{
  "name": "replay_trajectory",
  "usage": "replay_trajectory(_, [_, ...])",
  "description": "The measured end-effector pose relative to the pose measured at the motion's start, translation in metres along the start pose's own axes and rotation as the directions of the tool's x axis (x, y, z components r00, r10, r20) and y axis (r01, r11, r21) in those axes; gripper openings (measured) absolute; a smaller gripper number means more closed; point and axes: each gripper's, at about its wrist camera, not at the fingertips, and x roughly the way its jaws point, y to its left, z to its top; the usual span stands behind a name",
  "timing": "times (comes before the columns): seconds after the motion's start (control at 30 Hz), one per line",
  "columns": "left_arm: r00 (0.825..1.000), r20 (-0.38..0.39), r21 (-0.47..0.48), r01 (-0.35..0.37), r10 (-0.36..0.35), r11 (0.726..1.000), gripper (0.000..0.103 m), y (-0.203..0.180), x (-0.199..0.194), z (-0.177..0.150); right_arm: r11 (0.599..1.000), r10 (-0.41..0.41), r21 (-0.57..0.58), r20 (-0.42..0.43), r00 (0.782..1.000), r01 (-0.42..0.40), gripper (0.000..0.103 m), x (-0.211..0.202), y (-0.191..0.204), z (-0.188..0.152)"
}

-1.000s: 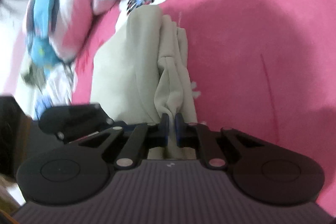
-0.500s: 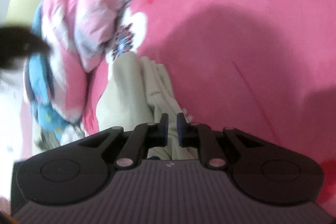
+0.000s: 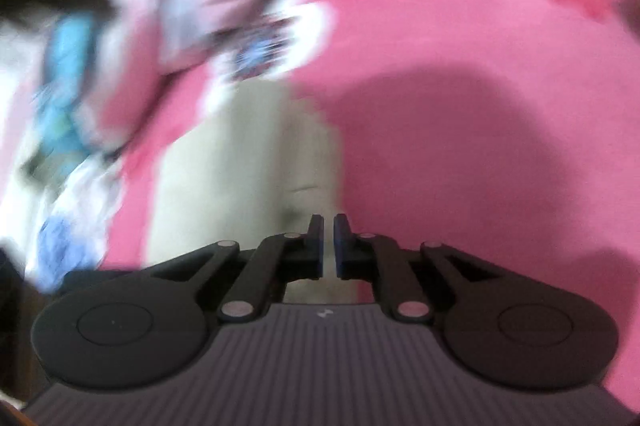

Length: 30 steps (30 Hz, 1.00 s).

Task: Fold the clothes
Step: 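Release the sweatshirt end with the left tool and lift both tools away, then press the folded beige sweatshirt flat with both open tools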

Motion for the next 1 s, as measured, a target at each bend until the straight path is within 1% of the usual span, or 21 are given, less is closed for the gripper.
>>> replay_trajectory(0.03, [1.0,0.0,-0.002,-0.001,0.001,1.0,0.052,0.0,0.0,0.0,0.998,0.013,-0.063,-0.041,0.999,-0.016,0.005,0.008,0.007,-0.002])
replay_trajectory(0.07, [1.0,0.001,-0.005,-0.001,0.001,1.0,0.052,0.0,0.0,0.0,0.993,0.003,-0.113,-0.091,0.996,-0.013,0.005,0.017,0.009,-0.007])
replay_trajectory(0.1, [1.0,0.001,-0.009,0.0,0.0,1.0,0.052,0.0,0.001,0.0,0.987,-0.018,-0.163,-0.134,0.991,-0.004,0.004,0.024,0.01,-0.012])
replay_trajectory(0.13, [1.0,0.001,-0.013,0.002,-0.002,1.0,0.052,0.0,0.001,0.0,0.979,-0.06,-0.2,-0.15,0.987,0.029,0.001,0.027,0.006,-0.02])
replay_trajectory(0.2, [1.0,0.01,-0.012,0.001,-0.001,1.0,0.053,0.001,0.001,-0.001,0.987,-0.043,-0.162,-0.143,0.989,0.019,0.0,0.014,-0.008,-0.025])
replay_trajectory(0.23, [1.0,0.016,-0.009,0.001,-0.001,1.0,0.055,0.0,0.001,-0.002,0.989,-0.049,-0.148,-0.138,0.989,0.028,0.0,0.008,-0.014,-0.027])
replay_trajectory(0.27, [1.0,0.02,-0.006,0.003,-0.003,1.0,0.056,0.0,0.001,-0.002,0.985,-0.103,-0.149,-0.13,0.986,0.083,0.006,0.002,-0.018,-0.027])
replay_trajectory(0.37, [1.0,0.03,0.002,-0.005,0.004,1.0,0.057,-0.002,0.001,-0.004,0.983,-0.149,-0.128,-0.12,0.982,0.133,0.006,-0.02,-0.027,-0.029])
replay_trajectory(0.43, [0.999,0.036,-0.01,-0.003,0.004,1.0,0.057,-0.001,-0.001,-0.005,0.994,-0.062,-0.095,-0.093,0.994,0.053,0.006,-0.029,-0.024,-0.028])
replay_trajectory(0.47, [0.999,0.04,-0.017,-0.003,0.003,1.0,0.057,-0.001,-0.001,-0.006,0.995,-0.024,-0.102,-0.087,0.996,0.015,0.006,-0.03,-0.019,-0.029])
replay_trajectory(0.53, [0.999,0.038,-0.064,0.013,-0.01,0.998,0.057,0.005,-0.011,-0.01,0.994,0.024,-0.107,-0.116,0.993,-0.036,0.006,-0.024,-0.01,-0.034])
replay_trajectory(0.57, [0.999,0.038,-0.089,0.021,-0.017,0.996,0.057,0.007,-0.015,-0.011,0.995,0.019,-0.098,-0.145,0.989,-0.034,0.006,-0.018,-0.01,-0.039])
replay_trajectory(0.63, [0.999,0.037,-0.139,0.036,-0.031,0.99,0.057,0.013,-0.025,-0.015,0.996,-0.043,-0.089,-0.207,0.977,0.025,0.006,-0.011,-0.015,-0.053])
replay_trajectory(0.67, [0.999,0.037,-0.163,0.044,-0.039,0.986,0.057,0.016,-0.03,-0.017,0.998,-0.055,-0.05,-0.209,0.976,0.046,0.006,-0.014,-0.02,-0.057])
replay_trajectory(0.7, [0.999,0.036,-0.202,0.045,-0.039,0.978,0.058,0.022,-0.037,-0.021,0.999,-0.046,0.013,-0.182,0.982,0.049,0.007,-0.023,-0.023,-0.058])
replay_trajectory(0.73, [0.999,0.035,-0.242,0.046,-0.039,0.969,0.06,0.028,-0.045,-0.026,0.996,-0.043,0.071,-0.153,0.987,0.055,0.011,-0.032,-0.027,-0.057])
replay_trajectory(0.8, [0.999,0.032,-0.32,0.046,-0.038,0.946,0.066,0.042,-0.062,-0.035,0.985,-0.076,0.146,-0.087,0.993,0.089,0.042,-0.048,-0.029,-0.054])
replay_trajectory(0.83, [0.999,0.031,-0.359,0.046,-0.038,0.932,0.067,0.048,-0.07,-0.04,0.981,-0.082,0.17,-0.057,0.995,0.091,0.047,-0.053,-0.031,-0.054])
replay_trajectory(0.87, [1.0,0.007,-0.395,0.013,-0.011,0.919,0.067,0.056,-0.071,-0.043,0.977,-0.087,0.193,-0.032,0.996,0.092,0.051,-0.057,-0.032,-0.053])
replay_trajectory(0.93, [0.998,-0.049,-0.461,-0.063,0.046,0.885,0.068,0.073,-0.072,-0.048,0.97,-0.094,0.225,-0.024,0.995,0.097,0.054,-0.057,-0.031,-0.05])
replay_trajectory(1.0, [0.989,-0.109,-0.52,-0.14,0.098,0.842,0.068,0.089,-0.073,-0.053,0.963,-0.108,0.247,-0.026,0.994,0.111,0.06,-0.051,-0.028,-0.046])
